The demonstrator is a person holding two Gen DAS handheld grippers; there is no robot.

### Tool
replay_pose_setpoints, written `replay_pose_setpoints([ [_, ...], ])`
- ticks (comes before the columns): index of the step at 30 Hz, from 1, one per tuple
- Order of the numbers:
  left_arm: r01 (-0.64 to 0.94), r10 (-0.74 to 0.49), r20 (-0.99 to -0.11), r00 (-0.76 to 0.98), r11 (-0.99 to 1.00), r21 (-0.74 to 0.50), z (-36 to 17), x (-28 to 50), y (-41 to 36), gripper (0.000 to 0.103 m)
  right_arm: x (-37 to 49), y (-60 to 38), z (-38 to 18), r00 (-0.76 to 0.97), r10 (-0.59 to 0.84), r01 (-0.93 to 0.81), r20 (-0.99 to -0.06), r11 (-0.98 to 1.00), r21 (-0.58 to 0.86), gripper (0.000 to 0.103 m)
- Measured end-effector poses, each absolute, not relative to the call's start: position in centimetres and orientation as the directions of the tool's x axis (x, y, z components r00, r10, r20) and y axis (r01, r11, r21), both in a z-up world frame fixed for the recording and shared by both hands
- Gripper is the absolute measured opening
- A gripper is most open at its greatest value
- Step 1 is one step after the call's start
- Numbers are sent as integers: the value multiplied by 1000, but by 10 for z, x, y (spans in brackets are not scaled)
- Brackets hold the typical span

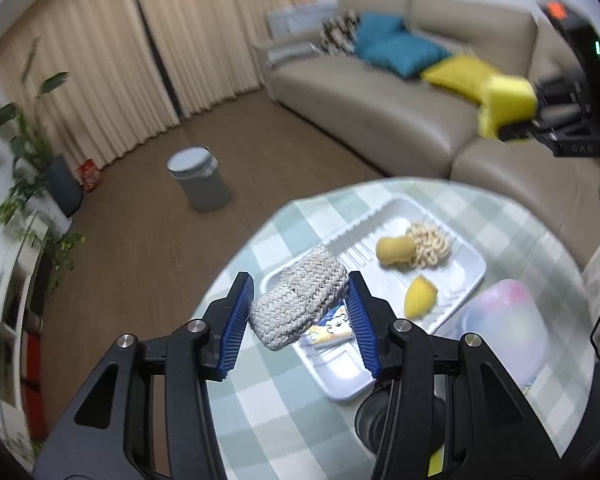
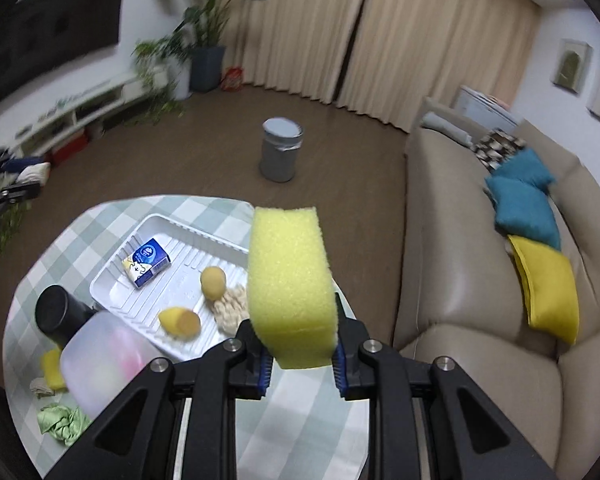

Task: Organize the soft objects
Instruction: 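Carry the scrubber and yellow sponge into the white tray and open both tools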

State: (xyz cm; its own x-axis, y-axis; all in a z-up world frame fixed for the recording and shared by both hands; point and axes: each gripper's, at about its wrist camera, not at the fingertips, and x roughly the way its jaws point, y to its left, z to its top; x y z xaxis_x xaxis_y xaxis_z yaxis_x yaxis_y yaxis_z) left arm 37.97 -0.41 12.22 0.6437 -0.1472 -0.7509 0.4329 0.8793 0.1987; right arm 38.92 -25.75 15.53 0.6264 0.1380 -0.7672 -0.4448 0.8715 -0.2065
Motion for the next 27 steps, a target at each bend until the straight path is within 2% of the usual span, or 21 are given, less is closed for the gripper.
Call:
replay_pose_setpoints([
  [6, 515, -113, -849, 517, 833, 203, 75, 416, -39, 45, 433, -187, 116, 510, 135, -586, -850, 777, -228, 26],
  [12, 544, -95, -897, 431, 821, 175, 39, 435, -55, 45, 451, -140, 58, 383, 105, -681, -918, 703, -204, 26],
  [20, 523, -74, -921, 382, 839, 150, 10, 449, -48, 45, 466, -132, 5, 235, 98, -702, -967, 705, -100, 26],
  [27, 510, -104, -932, 347, 855, 94, 3, 454, -48, 46, 466, -137, -2, 173, 128, -696, -977, 717, -29, 26],
])
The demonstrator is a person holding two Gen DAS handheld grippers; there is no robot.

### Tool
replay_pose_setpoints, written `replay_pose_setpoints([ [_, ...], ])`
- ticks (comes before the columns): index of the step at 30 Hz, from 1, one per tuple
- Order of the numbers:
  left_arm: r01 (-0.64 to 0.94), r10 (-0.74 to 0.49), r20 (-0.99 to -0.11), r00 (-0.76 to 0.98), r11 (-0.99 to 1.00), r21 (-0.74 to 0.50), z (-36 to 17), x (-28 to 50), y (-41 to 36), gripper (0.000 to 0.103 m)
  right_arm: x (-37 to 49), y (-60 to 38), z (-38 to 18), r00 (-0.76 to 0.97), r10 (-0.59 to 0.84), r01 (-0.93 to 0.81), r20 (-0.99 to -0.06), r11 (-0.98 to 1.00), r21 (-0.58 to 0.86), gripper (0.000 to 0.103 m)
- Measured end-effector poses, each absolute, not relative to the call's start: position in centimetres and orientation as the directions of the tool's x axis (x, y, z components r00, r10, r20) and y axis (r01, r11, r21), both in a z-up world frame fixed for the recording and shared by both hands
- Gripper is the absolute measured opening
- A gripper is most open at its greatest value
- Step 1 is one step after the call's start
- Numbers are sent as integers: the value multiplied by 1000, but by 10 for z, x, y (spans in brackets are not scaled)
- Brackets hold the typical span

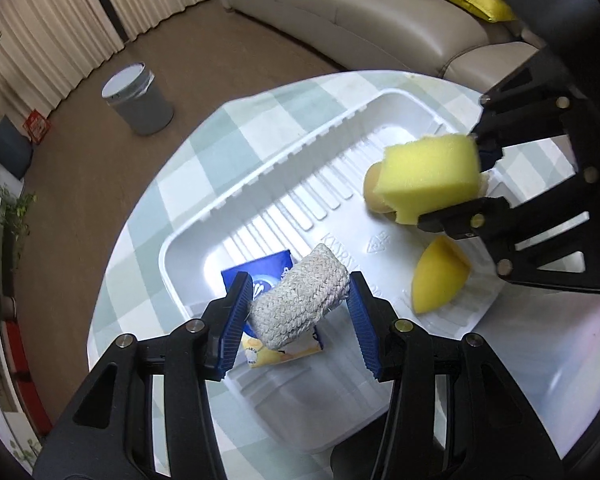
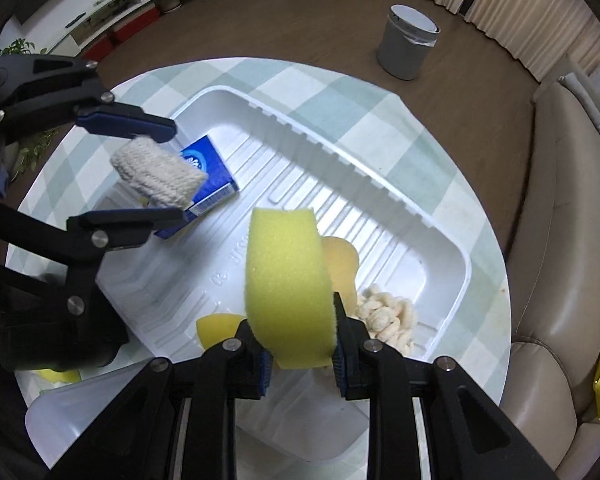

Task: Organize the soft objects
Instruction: 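Carry the scrubber and yellow sponge into the white tray and open both tools, then withdraw both tools from the tray back over the table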

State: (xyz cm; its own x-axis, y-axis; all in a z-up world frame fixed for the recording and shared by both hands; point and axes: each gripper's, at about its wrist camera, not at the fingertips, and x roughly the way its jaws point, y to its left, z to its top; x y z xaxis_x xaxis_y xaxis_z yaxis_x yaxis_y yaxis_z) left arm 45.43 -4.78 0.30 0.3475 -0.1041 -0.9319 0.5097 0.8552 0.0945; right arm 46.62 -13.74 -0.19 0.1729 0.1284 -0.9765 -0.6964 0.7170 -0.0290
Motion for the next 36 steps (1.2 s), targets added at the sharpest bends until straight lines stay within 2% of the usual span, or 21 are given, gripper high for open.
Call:
replay_pose_setpoints([
  [9, 486, -134, -936, 325, 873, 44, 1, 454, -42, 50, 466, -137, -14, 141, 147, -691, -979, 723, 9, 27],
  [12, 481, -138, -940, 313, 876, 31, -3, 454, -42, 61, 466, -139, -14, 138, 154, -685, -978, 729, 18, 27],
  [16, 459, -141, -935, 326, 888, 26, 0, 457, -37, 70, 470, -144, -9, 141, 183, -659, -973, 750, 45, 40],
  [20, 451, -139, -932, 336, 892, 30, 4, 459, -33, 71, 478, -154, -5, 168, 195, -615, -966, 787, 52, 56],
  [23, 445, -140, -930, 339, 895, 28, 5, 460, -32, 71, 481, -160, 0, 189, 213, -596, -958, 801, 61, 59],
  [25, 444, -135, -930, 342, 896, 33, 5, 459, -32, 71, 482, -164, 4, 204, 229, -582, -952, 810, 70, 65],
  [36, 414, -145, -917, 371, 910, 23, 15, 455, -18, 71, 482, -179, 15, 259, 237, -536, -936, 842, 65, 68],
])
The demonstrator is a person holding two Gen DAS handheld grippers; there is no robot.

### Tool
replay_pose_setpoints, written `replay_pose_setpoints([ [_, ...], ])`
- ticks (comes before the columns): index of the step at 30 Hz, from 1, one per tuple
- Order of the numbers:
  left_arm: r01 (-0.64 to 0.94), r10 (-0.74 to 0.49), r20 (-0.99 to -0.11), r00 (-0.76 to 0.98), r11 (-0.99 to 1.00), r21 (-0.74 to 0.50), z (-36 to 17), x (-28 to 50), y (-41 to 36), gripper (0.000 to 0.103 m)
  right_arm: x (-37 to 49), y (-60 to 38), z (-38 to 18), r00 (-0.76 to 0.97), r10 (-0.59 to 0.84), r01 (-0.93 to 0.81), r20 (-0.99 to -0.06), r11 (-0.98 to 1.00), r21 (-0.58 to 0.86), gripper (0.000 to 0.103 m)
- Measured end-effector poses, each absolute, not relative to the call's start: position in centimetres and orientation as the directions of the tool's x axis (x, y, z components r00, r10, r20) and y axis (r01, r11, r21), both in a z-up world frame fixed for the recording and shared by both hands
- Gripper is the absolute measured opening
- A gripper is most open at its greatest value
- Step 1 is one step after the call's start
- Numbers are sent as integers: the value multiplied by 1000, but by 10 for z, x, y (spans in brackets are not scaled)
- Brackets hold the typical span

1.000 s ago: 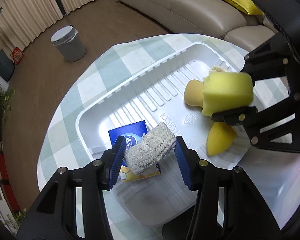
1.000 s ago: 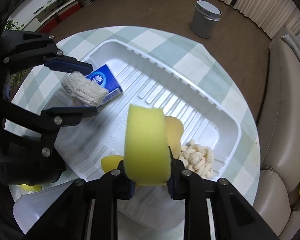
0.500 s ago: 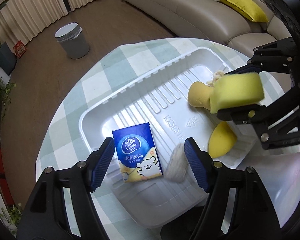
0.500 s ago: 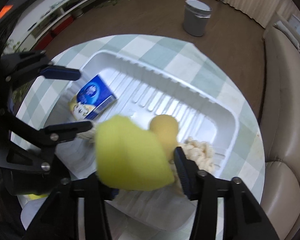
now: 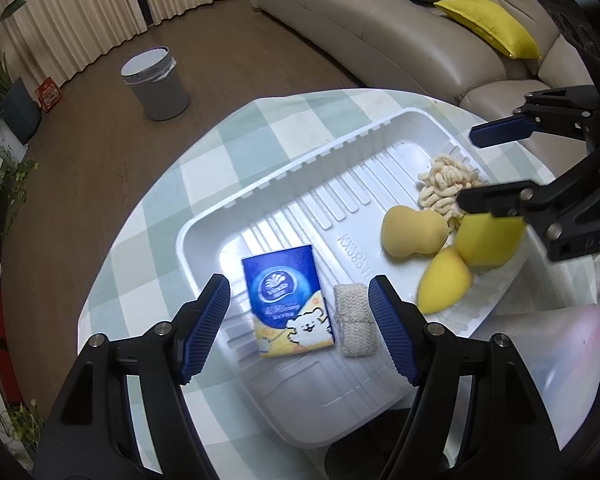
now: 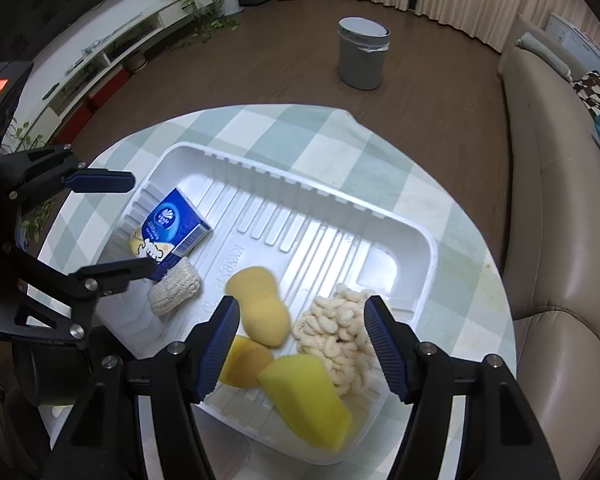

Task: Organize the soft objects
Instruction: 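Withdraw both tools from the tray back over the table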

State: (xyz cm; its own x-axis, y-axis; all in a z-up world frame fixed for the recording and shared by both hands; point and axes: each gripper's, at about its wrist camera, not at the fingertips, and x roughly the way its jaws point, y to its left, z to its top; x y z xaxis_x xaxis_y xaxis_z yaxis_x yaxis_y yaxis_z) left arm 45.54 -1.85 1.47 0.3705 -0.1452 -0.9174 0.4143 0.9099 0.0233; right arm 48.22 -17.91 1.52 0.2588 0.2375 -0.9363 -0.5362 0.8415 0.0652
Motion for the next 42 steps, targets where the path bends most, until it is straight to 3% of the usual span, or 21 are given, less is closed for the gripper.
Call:
replay_pose_setpoints([
  [5, 383, -156, -903, 400, 924, 10, 28, 445, -3, 71, 477, -200, 33, 310, 286, -493, -907, 864, 104, 68],
  [6, 376, -158, -897, 414, 926, 11, 32, 442, 1, 74, 474, -205, 37, 321, 295, -486, -900, 867, 111, 68],
  [10, 305, -187, -836, 516, 952, -24, 63, 421, 26, 99, 455, -223, 56, 368, 316, -473, -874, 873, 117, 91],
  [11, 291, -204, -821, 534, 955, -48, 70, 414, 34, 103, 449, -230, 62, 388, 323, -465, -863, 877, 119, 101],
  [12, 280, -211, -809, 548, 958, -61, 75, 408, 40, 103, 444, -235, 66, 400, 323, -457, -857, 881, 119, 103],
  [23, 269, -257, -676, 691, 959, -90, 90, 276, 79, 103, 341, -308, 102, 603, 347, -333, -718, 928, 169, 103],
  [32, 340, -337, -585, 738, 934, -110, 46, 131, 55, 103, 201, -295, 57, 625, 422, -419, -657, 891, 173, 103],
  [39, 331, -390, -587, 709, 920, -212, -1, 68, 25, 103, 130, -273, 3, 626, 423, -360, -656, 902, 238, 103],
  [42, 281, -359, -675, 644, 932, -228, -24, 65, 16, 103, 110, -265, -9, 649, 447, -349, -615, 894, 282, 103],
])
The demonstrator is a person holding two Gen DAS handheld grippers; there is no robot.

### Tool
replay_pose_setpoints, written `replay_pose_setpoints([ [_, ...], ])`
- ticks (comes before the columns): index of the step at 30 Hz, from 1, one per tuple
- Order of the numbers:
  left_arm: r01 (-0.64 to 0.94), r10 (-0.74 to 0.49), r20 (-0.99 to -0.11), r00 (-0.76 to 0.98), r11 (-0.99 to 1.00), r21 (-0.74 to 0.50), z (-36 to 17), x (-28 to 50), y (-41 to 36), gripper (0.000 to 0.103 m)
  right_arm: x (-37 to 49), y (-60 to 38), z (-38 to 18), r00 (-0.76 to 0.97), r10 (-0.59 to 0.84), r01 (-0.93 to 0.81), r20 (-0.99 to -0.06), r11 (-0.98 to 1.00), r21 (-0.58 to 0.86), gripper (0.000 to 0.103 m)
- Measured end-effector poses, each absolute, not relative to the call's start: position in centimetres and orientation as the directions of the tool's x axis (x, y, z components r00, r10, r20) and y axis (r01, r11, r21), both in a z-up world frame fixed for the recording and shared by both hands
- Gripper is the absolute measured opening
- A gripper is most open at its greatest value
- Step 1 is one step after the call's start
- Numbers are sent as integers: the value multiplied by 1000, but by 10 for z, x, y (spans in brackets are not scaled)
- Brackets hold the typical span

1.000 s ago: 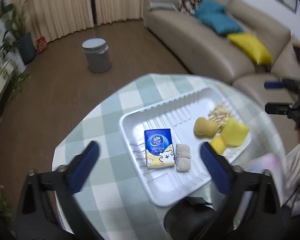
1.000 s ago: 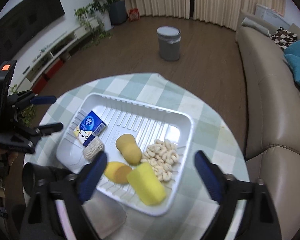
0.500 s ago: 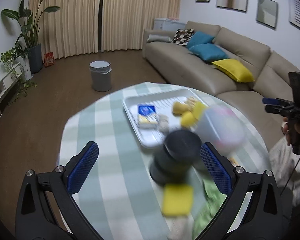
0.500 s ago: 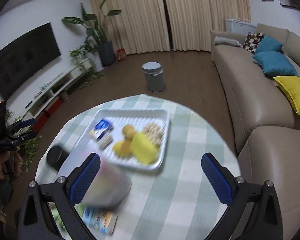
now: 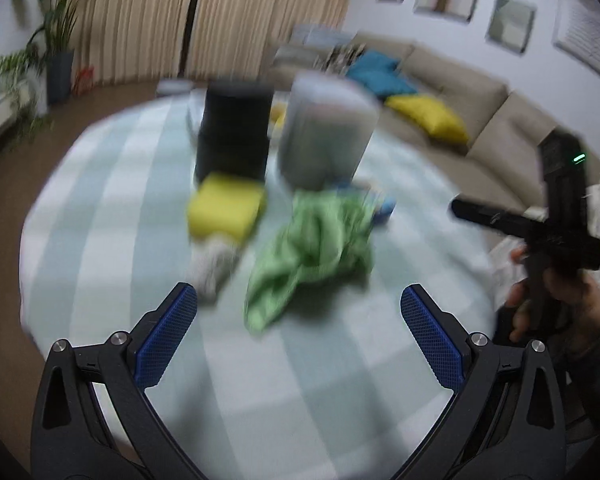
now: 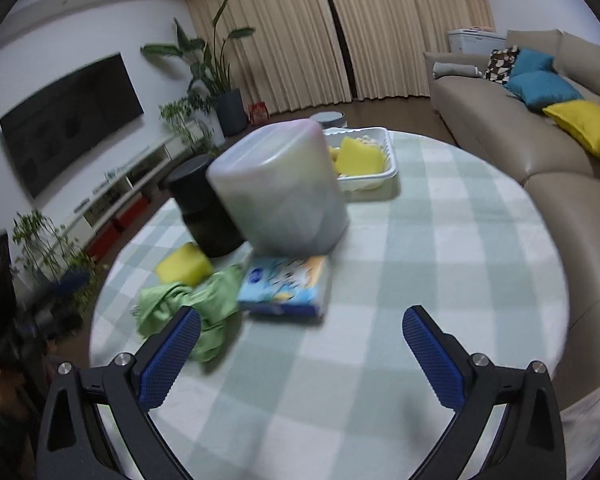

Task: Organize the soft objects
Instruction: 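Withdraw both tools from the tray back over the table, then grasp the green cloth with the right tool while the left tool grasps the second knitted scrubber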

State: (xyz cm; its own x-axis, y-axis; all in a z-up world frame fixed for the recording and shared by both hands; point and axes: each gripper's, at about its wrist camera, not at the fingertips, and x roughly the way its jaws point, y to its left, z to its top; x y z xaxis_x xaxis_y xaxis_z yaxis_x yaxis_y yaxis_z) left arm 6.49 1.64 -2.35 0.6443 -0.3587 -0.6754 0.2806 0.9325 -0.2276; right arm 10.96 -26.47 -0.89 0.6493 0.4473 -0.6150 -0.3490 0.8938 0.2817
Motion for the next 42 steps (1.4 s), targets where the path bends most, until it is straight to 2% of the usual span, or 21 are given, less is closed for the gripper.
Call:
replay_pose_setpoints([
  [2, 252, -328, -715, 617, 943, -216, -34, 68, 14, 103, 103, -257, -17, 636, 454, -344, -624, 891, 297, 103],
  [8, 241, -296, -694, 656, 954, -180, -31, 68, 21, 103, 91, -237, -21, 644, 412, -319, -645, 911, 262, 103],
  [15, 193, -231, -742, 630, 971, -138, -28, 91, 45, 103, 88, -190, -11, 594, 471, -432, -652, 871, 235, 103],
  [24, 166, -210, -762, 612, 977, -136, -38, 96, 55, 103, 119, -146, -37, 508, 465, -427, -725, 867, 257, 103],
  [27, 149, -218, -760, 613, 976, -159, -39, 97, 61, 103, 127, -141, -47, 484, 462, -406, -743, 871, 277, 94],
  [33, 138, -212, -756, 619, 977, -161, -39, 96, 62, 103, 136, -131, -59, 471, 433, -384, -769, 885, 263, 88],
  [42, 143, -230, -752, 618, 973, -180, -42, 98, 61, 103, 135, -130, -62, 500, 405, -410, -765, 889, 203, 69],
])
